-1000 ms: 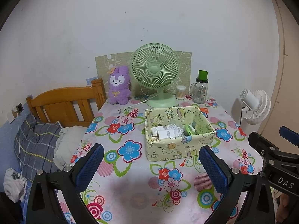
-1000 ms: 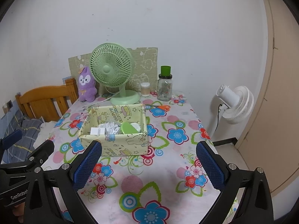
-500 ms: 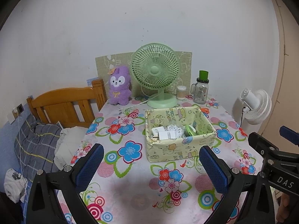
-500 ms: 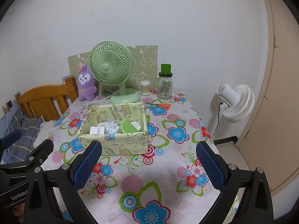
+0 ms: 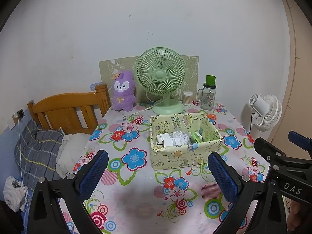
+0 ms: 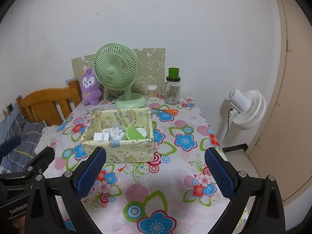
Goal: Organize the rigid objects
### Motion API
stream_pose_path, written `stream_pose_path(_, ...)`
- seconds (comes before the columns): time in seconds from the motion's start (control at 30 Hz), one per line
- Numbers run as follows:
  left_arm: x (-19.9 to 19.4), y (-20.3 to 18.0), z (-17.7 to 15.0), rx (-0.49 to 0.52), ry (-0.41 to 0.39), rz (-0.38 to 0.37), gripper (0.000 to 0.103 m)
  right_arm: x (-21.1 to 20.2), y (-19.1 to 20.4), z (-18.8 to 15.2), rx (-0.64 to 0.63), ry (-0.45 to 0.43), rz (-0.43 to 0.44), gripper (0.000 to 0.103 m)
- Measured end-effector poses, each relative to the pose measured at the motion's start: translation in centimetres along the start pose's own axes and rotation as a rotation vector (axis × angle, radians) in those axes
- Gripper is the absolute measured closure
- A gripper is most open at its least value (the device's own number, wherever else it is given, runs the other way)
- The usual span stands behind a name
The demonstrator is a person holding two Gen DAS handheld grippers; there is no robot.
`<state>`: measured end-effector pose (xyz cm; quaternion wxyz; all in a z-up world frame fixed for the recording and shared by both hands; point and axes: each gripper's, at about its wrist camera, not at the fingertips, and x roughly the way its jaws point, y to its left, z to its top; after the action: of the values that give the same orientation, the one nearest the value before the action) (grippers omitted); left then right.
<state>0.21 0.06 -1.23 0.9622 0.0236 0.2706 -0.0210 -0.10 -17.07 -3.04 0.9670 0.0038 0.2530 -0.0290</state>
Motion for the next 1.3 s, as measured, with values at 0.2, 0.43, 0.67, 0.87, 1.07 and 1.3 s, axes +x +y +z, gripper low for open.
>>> stream_pose_path(0.2, -0.28, 0.09, 0.05, -0.013, 0.002, -0.001, 0.000, 0.02, 0.03, 0.10, -0.004, -0.003, -0.002, 0.001)
stream_pose_path(0.43, -0.25, 0.28, 0.17, -0.016, 0.001, -0.007, 0.000, -0.05, 0.06, 0.07, -0.009, -0.010, -0.009, 0.001)
stream_pose_path(0.67, -0.02, 0.41, 0.17, -0.021, 0.007, -0.008, 0.000, -0.24, 0.27, -0.01, -0.012, -0.007, -0.012, 0.001)
stream_pose_path(0.87, -0.24, 0.37, 0.15, -0.023, 0.003, -0.008, 0.000, -0.45, 0.30, -0.01, -0.013, -0.011, -0.011, 0.001)
stream_pose_path(1.07, -0.27, 0.40, 0.11, -0.022, 0.000, -0.008, 0.000, -0.47, 0.23, 0.01, -0.013, -0.010, -0.010, 0.001)
stream_pose_path(1.3, -0.30, 0.39, 0.10, -0.022, 0.001, -0.009, 0.000, -0.55, 0.19, -0.04, -0.012, -0.012, -0.010, 0.001)
